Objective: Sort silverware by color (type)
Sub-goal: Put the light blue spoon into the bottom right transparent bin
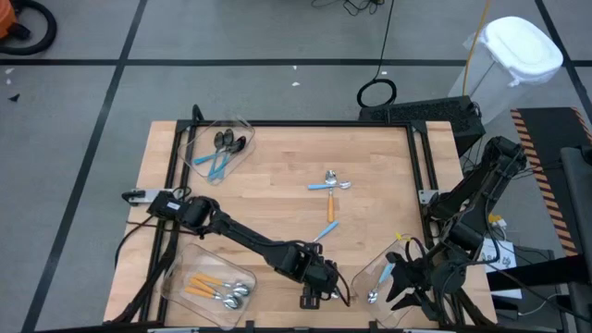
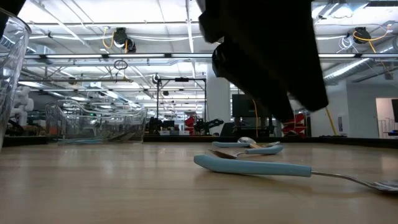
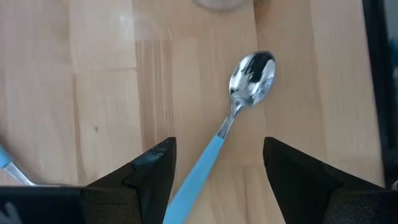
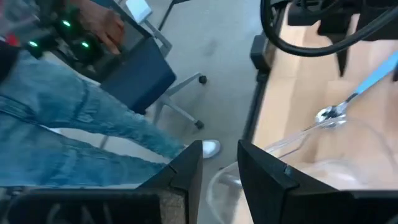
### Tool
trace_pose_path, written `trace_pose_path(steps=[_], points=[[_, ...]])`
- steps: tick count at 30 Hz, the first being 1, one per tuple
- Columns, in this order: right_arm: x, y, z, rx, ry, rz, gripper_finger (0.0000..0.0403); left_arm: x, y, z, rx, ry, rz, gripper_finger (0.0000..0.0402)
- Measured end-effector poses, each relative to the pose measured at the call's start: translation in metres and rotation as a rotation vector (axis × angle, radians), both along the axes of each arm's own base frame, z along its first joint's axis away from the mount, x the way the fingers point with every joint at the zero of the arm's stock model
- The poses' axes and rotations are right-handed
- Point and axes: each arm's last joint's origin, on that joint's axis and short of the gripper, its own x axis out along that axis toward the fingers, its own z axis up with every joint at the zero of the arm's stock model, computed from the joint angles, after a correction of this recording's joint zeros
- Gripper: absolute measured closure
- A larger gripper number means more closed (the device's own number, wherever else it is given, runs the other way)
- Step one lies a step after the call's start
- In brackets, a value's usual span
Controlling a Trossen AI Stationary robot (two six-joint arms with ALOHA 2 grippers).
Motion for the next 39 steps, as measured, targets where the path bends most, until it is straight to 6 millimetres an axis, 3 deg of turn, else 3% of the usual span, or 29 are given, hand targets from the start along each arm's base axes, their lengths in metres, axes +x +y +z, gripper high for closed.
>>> trace_pose_path(steps=[14, 26, 39], points=[[0.002, -0.002, 0.0, 0.062, 0.06, -0.077, 0.0305, 0.001, 0.0, -0.031, 0.122, 0.059, -0.206, 0.0163], [0.006, -0.005, 0.001, 0.045, 0.01, -0.234, 0.0305, 0.003, 0.002, -0.038, 0.132, 0.073, -0.242, 0.0167], [0.007, -0.006, 0.001, 0.045, 0.01, -0.237, 0.0305, 0.004, 0.004, -0.038, 0.13, 0.074, -0.241, 0.0308]])
